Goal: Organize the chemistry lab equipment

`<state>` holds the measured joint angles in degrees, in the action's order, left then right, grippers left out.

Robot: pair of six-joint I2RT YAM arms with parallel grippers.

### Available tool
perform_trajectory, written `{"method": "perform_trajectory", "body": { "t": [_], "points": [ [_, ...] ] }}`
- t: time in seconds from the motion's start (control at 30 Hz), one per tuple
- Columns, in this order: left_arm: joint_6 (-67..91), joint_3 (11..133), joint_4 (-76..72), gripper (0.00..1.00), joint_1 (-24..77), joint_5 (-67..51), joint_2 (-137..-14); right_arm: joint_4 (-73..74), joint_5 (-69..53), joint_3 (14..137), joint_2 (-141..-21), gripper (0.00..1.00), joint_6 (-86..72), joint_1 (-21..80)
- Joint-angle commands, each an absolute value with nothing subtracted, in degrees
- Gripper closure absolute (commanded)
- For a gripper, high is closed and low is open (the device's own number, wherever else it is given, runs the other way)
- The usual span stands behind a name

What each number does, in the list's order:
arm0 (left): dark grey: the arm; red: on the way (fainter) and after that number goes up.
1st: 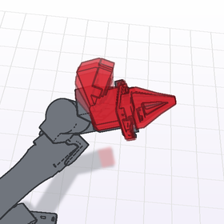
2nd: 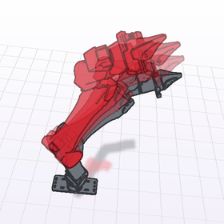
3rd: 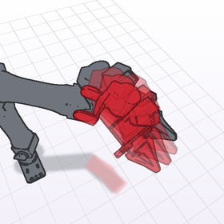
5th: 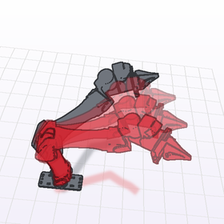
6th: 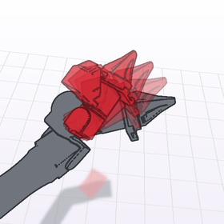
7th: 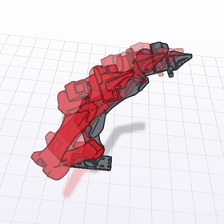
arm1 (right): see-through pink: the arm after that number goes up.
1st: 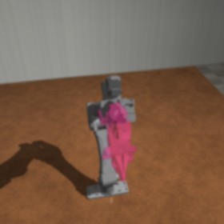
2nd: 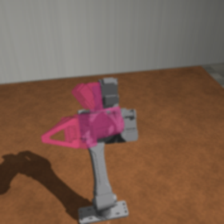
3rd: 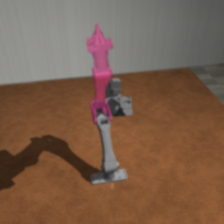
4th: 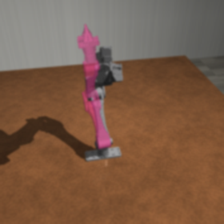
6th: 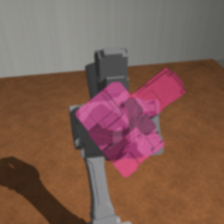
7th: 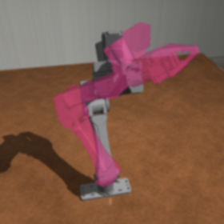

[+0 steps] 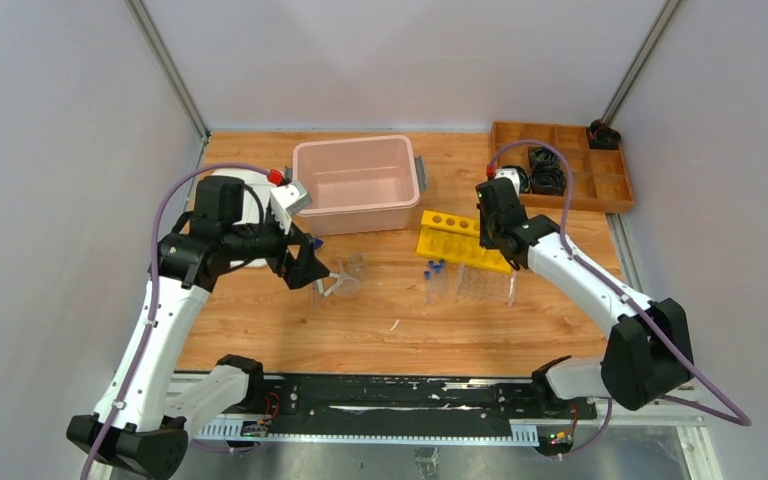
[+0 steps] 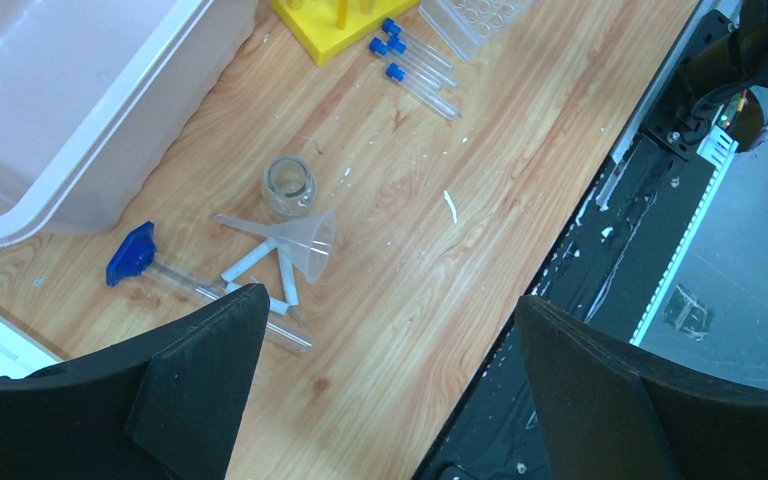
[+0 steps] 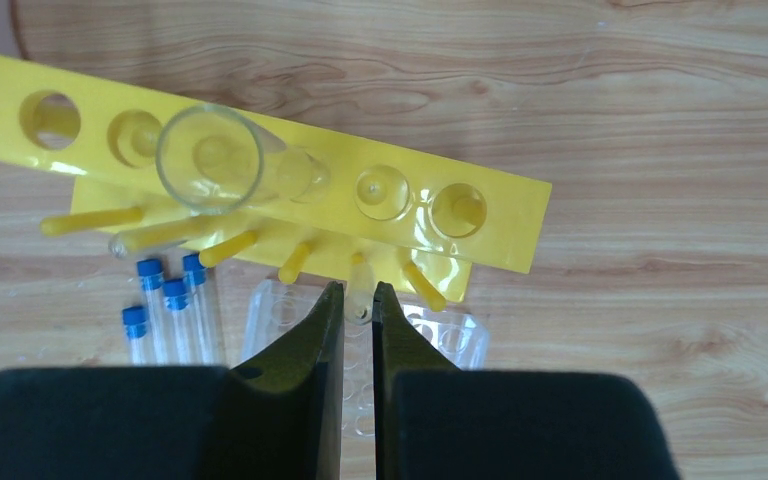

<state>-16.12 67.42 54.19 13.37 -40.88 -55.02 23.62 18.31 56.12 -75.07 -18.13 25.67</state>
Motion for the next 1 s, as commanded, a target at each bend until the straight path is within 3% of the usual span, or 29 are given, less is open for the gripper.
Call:
{"method": "perform_trajectory", "body": {
  "t": [0.0,0.4,0.67,0.73,0.87,0.97],
  "points": [
    [-16.9,68.82,54.23,0.0,13.62,-41.39,-54.92,24.51,26.62,58.71,-77.89,1.0,-16.47,25.39],
    [-17.12,68.48,54.27,0.0,13.62,-40.99,-54.64,22.15,27.58,59.49,-80.97,1.0,-17.38,24.46],
    [-16.98,68.57,54.49,0.0,13.62,-41.18,-54.47,23.2,24.39,58.44,-75.38,0.57,-19.92,24.34],
    [-16.95,68.56,54.49,0.0,13.62,-41.06,-54.25,24.04,24.2,58.47,-73.35,0.52,-20.55,24.41],
    [-16.76,68.3,54.58,0.0,13.62,-40.38,-53.96,26.43,22.05,58.0,-70.06,0.5,-22.02,24.86],
    [-16.36,68.0,54.58,0.0,13.62,-40.08,-53.87,27.15,19.85,56.8,-69.09,0.59,-23.89,28.48]
  ]
}}
